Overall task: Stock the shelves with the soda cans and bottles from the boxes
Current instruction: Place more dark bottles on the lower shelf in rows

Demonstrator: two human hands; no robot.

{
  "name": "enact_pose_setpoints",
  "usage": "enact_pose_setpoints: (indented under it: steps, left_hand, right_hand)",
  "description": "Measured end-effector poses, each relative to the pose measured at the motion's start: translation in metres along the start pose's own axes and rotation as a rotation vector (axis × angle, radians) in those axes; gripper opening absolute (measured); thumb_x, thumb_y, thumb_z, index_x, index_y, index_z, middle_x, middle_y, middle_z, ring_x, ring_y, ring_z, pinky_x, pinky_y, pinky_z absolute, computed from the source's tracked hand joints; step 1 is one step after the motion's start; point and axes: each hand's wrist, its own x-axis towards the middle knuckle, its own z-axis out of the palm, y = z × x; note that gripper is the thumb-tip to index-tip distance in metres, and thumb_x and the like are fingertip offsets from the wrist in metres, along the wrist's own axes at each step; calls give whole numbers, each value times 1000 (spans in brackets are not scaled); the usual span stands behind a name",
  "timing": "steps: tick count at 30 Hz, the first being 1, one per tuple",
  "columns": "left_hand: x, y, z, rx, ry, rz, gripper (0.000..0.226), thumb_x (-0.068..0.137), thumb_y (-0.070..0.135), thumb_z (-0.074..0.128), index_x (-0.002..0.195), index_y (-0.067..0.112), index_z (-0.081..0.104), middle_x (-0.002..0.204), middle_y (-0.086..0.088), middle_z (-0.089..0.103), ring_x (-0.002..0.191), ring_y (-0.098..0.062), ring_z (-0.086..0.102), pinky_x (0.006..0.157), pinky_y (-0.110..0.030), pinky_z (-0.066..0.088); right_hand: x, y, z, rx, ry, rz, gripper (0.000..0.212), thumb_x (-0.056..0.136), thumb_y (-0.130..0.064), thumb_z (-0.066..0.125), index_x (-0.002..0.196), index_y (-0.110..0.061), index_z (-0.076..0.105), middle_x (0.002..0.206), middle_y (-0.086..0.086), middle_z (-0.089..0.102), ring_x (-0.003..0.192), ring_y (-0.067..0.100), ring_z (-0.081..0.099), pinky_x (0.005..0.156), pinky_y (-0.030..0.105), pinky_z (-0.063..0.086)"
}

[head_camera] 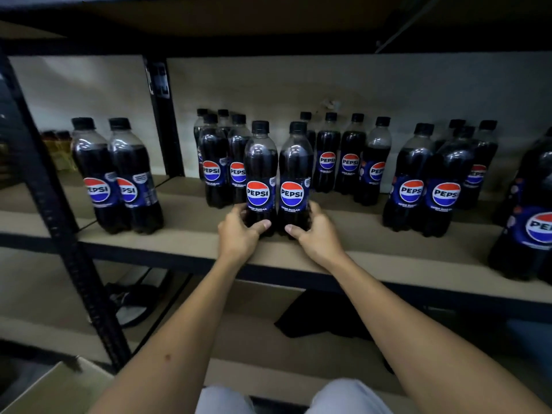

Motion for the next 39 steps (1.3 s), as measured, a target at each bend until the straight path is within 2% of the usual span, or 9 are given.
enact_pose_setpoints:
  steps: [3,6,14,17,25,30,33,36,39]
  left_hand:
    - [-11,-3,-20,7,-7,-5,56,75,21,83,125,14,59,121,-6,68,117,-18,60,102,-34,46]
    - [-17,-8,-33,-24,-26,-25,60,72,25,83,126,17,58,121,-2,68,116,-15,61,102,-42,49]
    - [-26,-3,-38,-29,5,-30,58,77,22,80,129,19,54,126,0,64,119,-15,58,102,-37,47]
    - [-25,-2,-36,-9,13,-26,57,78,20,80,130,18,54,128,-2,64,121,-16,57,100,-33,46]
    - [-18,-1,-34,26,1,-26,60,79,21,79,133,16,53,132,-4,61,126,-19,54,104,-34,43]
    - [-19,-2,-37,21,-44,-7,62,79,24,79,134,20,52,132,-3,61,127,-19,53,106,-41,44]
    - [-21,8,-43,71,-79,25,71,82,32,77,142,17,42,135,-2,58,128,-21,51,106,-37,43]
    - [-24,29,-52,83,69,119,74,87,42,69,146,14,35,139,-4,53,130,-21,47,103,-33,38]
    - [-25,59,-54,185,227,337,51,92,41,60,134,16,46,127,-2,56,120,-19,49,98,-34,43]
  right_hand:
    - [-15,-12,4,15,-23,-39,66,79,-19,79,138,-22,48,125,-1,66,116,16,59,97,25,43]
    - [-27,-21,7,30,-45,-60,66,80,-18,78,139,-21,48,129,-3,64,118,13,57,97,21,39]
    - [-33,-28,6,82,-100,-41,66,83,-13,75,142,-19,45,131,-3,60,123,14,55,105,33,43]
    - [-33,-28,6,80,-100,-39,66,84,-12,73,143,-19,43,131,-4,59,122,11,53,104,29,41]
    - [-35,-27,6,56,-74,-59,64,85,-12,71,143,-21,44,116,-15,55,112,5,52,95,23,39]
    - [-35,-27,4,63,-76,-47,65,84,-14,73,143,-21,44,124,-10,59,112,4,51,96,23,38]
    - [-32,-28,-4,45,-132,-16,68,83,-20,76,142,-22,44,131,-7,59,121,10,53,102,28,41]
    - [-27,-31,-24,-26,-187,18,76,85,-27,75,149,-19,34,147,2,47,134,20,46,111,40,40]
    - [-21,-41,-59,-119,-171,43,73,89,-29,71,150,-21,32,149,5,43,129,24,49,108,45,43]
